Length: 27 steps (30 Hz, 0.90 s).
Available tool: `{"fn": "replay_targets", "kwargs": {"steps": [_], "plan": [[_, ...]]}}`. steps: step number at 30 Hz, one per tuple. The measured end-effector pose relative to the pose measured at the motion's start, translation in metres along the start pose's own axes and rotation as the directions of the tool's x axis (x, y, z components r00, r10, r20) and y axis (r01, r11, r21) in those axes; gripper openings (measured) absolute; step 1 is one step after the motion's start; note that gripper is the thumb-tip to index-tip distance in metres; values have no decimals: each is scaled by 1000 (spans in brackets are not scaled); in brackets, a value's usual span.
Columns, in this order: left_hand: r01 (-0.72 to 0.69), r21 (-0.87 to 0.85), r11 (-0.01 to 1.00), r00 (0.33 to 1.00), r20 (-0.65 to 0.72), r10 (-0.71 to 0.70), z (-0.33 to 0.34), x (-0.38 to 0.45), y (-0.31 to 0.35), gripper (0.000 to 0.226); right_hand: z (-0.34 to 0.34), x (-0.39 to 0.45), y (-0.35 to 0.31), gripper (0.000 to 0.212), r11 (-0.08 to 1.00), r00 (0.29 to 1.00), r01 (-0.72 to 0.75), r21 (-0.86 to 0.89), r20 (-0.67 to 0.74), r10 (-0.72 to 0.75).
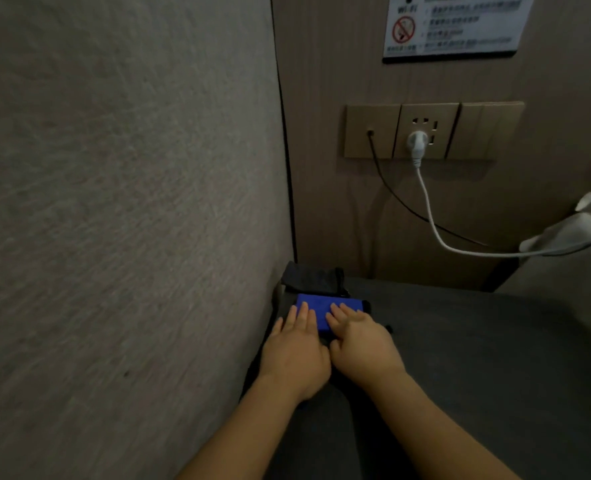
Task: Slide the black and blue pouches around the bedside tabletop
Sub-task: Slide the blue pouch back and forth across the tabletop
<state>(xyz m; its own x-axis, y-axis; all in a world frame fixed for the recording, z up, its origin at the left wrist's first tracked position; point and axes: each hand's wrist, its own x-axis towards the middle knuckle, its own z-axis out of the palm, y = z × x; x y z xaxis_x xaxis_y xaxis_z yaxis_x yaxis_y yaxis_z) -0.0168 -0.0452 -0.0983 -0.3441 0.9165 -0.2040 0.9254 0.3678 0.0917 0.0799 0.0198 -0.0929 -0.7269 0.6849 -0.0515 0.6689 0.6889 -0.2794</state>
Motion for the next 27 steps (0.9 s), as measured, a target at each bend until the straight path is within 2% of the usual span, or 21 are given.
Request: {"fn": "replay_targets", "kwargs": {"steps": [4,10,18,27], "plan": [[83,-13,996,996,-19,-83,0,-1,-12,66,5,10,-12,57,998,998,63,6,19,-63],[84,1,996,996,-29,-84,-1,3,-15,66,3,12,-5,61,991,988,131,-25,88,-129],[31,22,999,1000,4,-31,-3,4,-21,67,0,11,-8,61,995,993,95,0,65,-95],[36,-24,999,998,43,-35,-2,3,-23,69,0,11,-12,67,992,987,87,-88,142,-74]]}}
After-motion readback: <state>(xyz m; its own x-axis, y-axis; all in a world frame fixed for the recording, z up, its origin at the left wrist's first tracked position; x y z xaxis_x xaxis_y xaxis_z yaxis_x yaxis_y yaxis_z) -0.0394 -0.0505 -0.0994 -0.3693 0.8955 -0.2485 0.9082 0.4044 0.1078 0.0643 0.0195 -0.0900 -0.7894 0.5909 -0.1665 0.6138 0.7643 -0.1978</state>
